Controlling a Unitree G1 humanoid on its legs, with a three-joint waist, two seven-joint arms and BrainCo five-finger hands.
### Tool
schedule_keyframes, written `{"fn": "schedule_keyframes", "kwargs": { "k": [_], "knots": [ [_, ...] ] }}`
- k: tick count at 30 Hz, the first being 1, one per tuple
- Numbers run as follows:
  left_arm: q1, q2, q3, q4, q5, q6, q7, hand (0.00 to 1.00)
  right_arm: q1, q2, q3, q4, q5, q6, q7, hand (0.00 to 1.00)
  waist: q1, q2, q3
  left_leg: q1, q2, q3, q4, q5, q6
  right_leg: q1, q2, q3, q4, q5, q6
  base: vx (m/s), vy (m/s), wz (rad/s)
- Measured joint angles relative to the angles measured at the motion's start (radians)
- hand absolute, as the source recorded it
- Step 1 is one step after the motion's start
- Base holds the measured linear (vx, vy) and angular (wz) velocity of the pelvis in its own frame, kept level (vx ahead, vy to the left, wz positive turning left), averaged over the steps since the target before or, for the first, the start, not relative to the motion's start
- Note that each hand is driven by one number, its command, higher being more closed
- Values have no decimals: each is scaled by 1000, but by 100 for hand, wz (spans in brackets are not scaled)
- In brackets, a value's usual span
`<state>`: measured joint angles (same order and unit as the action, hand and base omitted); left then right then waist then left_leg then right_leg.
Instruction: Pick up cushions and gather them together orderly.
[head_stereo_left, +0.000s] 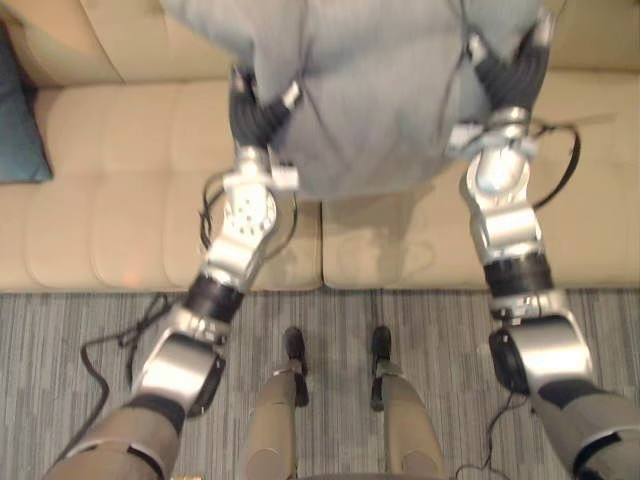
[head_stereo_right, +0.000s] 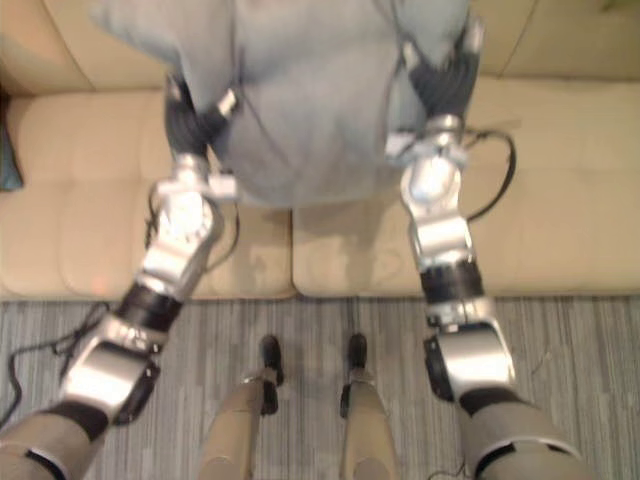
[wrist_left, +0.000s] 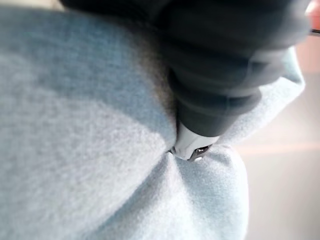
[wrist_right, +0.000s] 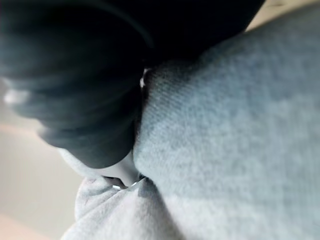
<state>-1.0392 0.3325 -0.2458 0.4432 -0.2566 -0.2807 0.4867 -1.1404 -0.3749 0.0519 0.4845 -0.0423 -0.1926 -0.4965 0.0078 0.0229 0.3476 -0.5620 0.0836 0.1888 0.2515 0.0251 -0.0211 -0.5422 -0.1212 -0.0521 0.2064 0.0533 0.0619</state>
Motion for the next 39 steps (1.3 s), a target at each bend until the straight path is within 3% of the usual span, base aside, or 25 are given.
{"fn": "schedule_keyframes", "kwargs": {
  "k": [6, 10, 11, 19, 26, 29, 33, 39],
  "knots": [
    [-236, 49, 15, 178, -1, 0, 11, 100, -245, -1, 9, 195, -2, 11, -37, 100, -8, 5, 83, -103, -1, -19, 4, 16, 0, -99, -1, -11, 12, 8, -3, 2, -6, 4],
    [-342, 59, 15, 277, -1, 1, 11, 100, -358, -1, 17, 304, -4, 24, -54, 100, -9, 5, 88, -186, -1, -25, 5, 23, -1, -184, -3, -15, 21, 8, -3, 33, -2, 4],
    [-367, 60, 15, 305, 0, 1, 12, 0, -381, -1, 24, 321, -6, 25, -62, 0, -8, 5, 88, -209, -1, -25, 5, 23, -1, -208, -3, -15, 24, 8, -3, 30, 1, 1],
    [-413, 53, 58, 336, -1, 0, 33, 0, -394, 5, -32, 311, 14, 25, -104, 0, -2, 5, 89, -244, 9, -34, 5, 24, -2, -249, 0, -7, 40, 7, -2, 63, 0, 1],
    [-416, 52, 127, 333, -29, 3, 31, 0, -349, -2, -133, 231, 173, 13, -93, 0, 5, 5, 89, -239, 18, -31, 14, 23, -2, -264, 2, 0, 91, 6, -1, 38, 2, 1],
    [-395, 78, 191, 277, -74, 2, 25, 0, -257, -68, -198, 138, 259, -8, -60, 0, 8, 5, 89, -214, 22, -27, 14, 23, -3, -259, 3, 4, 131, 5, 0, 7, 3, 1],
    [-253, 149, 309, 194, -150, -22, -21, 0, -74, -121, -285, 69, 379, -35, 2, 0, 14, 2, 88, -117, 25, -2, 11, 17, -12, -196, 2, 22, 178, -14, 8, 8, -19, -8],
    [12, 150, 347, 53, -216, -39, -100, 0, 204, -135, -350, -108, 448, -66, 88, 0, 19, -2, 85, -49, 28, -5, -5, 13, -35, -114, 3, 15, 162, -92, -4, -44, -76, 8]
  ]
}}
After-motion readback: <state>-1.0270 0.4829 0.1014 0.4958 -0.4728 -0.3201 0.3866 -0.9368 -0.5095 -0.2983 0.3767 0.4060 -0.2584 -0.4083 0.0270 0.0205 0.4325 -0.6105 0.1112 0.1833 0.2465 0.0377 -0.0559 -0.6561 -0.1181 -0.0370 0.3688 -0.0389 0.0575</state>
